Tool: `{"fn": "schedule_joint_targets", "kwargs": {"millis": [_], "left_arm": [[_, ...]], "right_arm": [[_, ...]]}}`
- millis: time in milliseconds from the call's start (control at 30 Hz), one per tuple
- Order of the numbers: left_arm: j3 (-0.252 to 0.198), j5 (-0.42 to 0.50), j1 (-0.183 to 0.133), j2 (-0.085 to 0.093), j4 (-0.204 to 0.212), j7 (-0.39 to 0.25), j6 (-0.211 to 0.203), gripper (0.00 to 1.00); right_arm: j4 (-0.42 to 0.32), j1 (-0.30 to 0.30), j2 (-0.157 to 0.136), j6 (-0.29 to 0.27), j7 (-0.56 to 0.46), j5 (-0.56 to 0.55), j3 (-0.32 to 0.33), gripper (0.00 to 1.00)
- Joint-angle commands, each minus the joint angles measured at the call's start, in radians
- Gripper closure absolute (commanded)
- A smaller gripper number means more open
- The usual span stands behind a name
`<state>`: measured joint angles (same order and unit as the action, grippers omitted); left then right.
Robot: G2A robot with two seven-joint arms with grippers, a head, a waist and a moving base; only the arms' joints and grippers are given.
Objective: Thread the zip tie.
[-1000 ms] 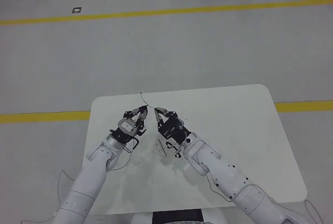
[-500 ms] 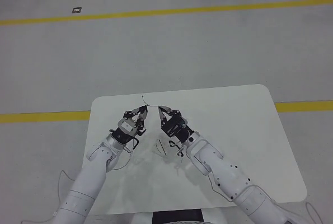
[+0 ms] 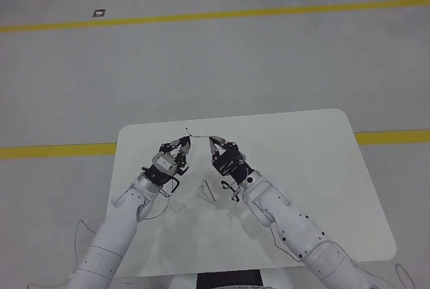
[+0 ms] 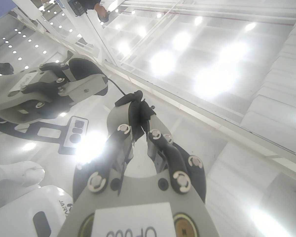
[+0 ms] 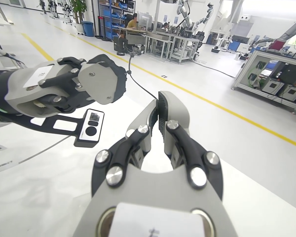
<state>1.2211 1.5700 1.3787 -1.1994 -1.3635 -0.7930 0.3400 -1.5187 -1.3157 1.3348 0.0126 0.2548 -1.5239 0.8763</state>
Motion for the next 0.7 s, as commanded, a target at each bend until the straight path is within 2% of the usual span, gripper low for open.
{"fn": "schedule_joint_targets", "kwargs": {"millis": [0,667], "left_arm": [[0.0,0.0,0.0,0.0,0.0,0.0,0.0,1.0],[0.0,0.0,0.0,0.0,0.0,0.0,0.0,1.0]], "right_arm": [[0.0,-0.002,0.001,-0.001,0.0,-0.002,0.003,1.0],[-0.002,-0.02,0.007,-0.009,-0.011,-0.013,0.036,1.0]]}}
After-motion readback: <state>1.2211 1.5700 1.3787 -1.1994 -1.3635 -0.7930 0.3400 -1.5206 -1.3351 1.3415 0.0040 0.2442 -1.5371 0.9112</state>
